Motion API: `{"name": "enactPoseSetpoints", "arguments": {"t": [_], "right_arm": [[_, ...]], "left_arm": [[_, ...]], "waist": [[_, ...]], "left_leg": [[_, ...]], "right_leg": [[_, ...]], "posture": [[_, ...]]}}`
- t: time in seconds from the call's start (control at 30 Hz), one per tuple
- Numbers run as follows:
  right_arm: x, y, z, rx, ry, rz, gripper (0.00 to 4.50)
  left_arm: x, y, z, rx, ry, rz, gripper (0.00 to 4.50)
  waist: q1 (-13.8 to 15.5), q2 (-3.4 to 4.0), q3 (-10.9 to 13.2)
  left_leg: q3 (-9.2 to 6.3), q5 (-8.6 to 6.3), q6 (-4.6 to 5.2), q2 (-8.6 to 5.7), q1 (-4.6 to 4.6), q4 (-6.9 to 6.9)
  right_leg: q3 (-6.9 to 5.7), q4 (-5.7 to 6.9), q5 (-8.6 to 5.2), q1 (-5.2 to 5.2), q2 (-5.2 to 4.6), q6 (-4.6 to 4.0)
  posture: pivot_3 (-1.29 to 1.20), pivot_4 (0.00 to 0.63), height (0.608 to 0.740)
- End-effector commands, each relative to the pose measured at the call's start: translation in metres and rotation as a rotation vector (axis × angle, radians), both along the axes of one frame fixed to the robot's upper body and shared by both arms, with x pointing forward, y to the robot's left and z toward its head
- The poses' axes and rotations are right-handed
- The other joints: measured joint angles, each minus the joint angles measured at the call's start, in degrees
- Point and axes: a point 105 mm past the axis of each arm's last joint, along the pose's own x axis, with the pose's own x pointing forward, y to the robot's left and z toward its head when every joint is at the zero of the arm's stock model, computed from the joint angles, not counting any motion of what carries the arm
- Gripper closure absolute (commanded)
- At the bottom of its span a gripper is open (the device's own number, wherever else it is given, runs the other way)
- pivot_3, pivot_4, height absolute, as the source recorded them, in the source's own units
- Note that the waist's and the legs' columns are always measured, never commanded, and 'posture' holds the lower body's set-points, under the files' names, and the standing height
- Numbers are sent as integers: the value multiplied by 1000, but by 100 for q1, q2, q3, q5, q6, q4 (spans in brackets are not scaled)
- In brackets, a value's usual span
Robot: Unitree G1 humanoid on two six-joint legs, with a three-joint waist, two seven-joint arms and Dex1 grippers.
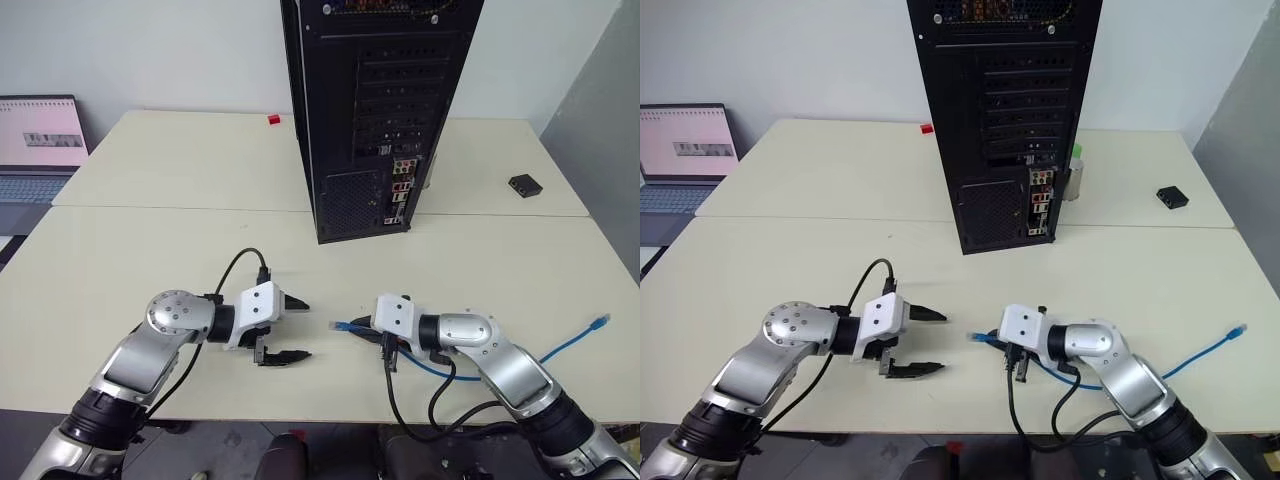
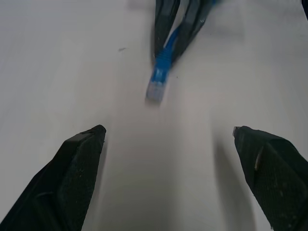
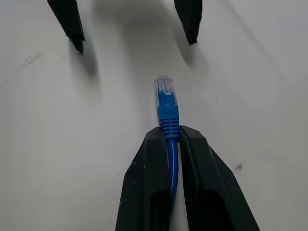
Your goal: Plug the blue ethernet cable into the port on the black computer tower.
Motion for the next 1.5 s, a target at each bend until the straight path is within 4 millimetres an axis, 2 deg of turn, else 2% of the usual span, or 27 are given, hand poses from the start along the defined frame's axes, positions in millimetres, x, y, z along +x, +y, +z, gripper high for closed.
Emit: {"name": "enactPoseSetpoints", "arguments": {"t": [0.03,0.2,0.33,0.87,1.1,1.13,1.33,1.5], "right_arm": [[-4,13,16,24,-52,42,4428],[-5,19,18,40,-54,41,4429],[-4,23,20,40,-59,48,4432],[-1,28,24,38,-79,61,4445],[-2,27,32,31,-101,88,4446],[-3,26,32,22,-106,97,3742],[-13,3,48,-11,-87,126,2244],[-22,-19,68,58,18,79,1085]], "left_arm": [[7,-6,6,-12,-55,-22,0],[10,-11,6,-32,-63,-40,0],[9,-15,6,-49,-59,-64,628],[10,-15,5,-46,-69,-72,4142],[8,-15,0,-20,-87,-105,4202],[6,-15,-1,-15,-90,-113,4202],[-2,-17,-2,-19,-143,-168,4202],[3,-23,8,-63,-326,-180,4202]], "waist": [[-1,0,0],[-1,0,0],[0,0,0],[-1,0,0],[-1,0,0],[-1,0,0],[1,1,1],[8,0,0]], "left_leg": [[-1,0,0,0,0,0],[-2,0,0,1,-1,0],[-2,0,0,0,-1,0],[-4,0,0,0,-1,1],[-4,0,0,0,-1,1],[-4,0,0,0,-1,1],[-5,0,0,0,-2,1],[-9,0,0,-1,-5,2]], "right_leg": [[-1,0,0,0,0,0],[-2,1,0,0,0,-1],[-2,1,1,0,-1,-1],[-4,1,0,0,-1,-1],[-4,2,1,0,-1,-1],[-4,2,1,0,-1,-1],[-5,0,0,0,-1,-1],[-6,0,1,0,-4,-1]], "posture": [[0,150,740],[0,150,740],[0,150,740],[0,150,740],[0,150,740],[0,150,740],[0,150,740],[0,150,740]]}}
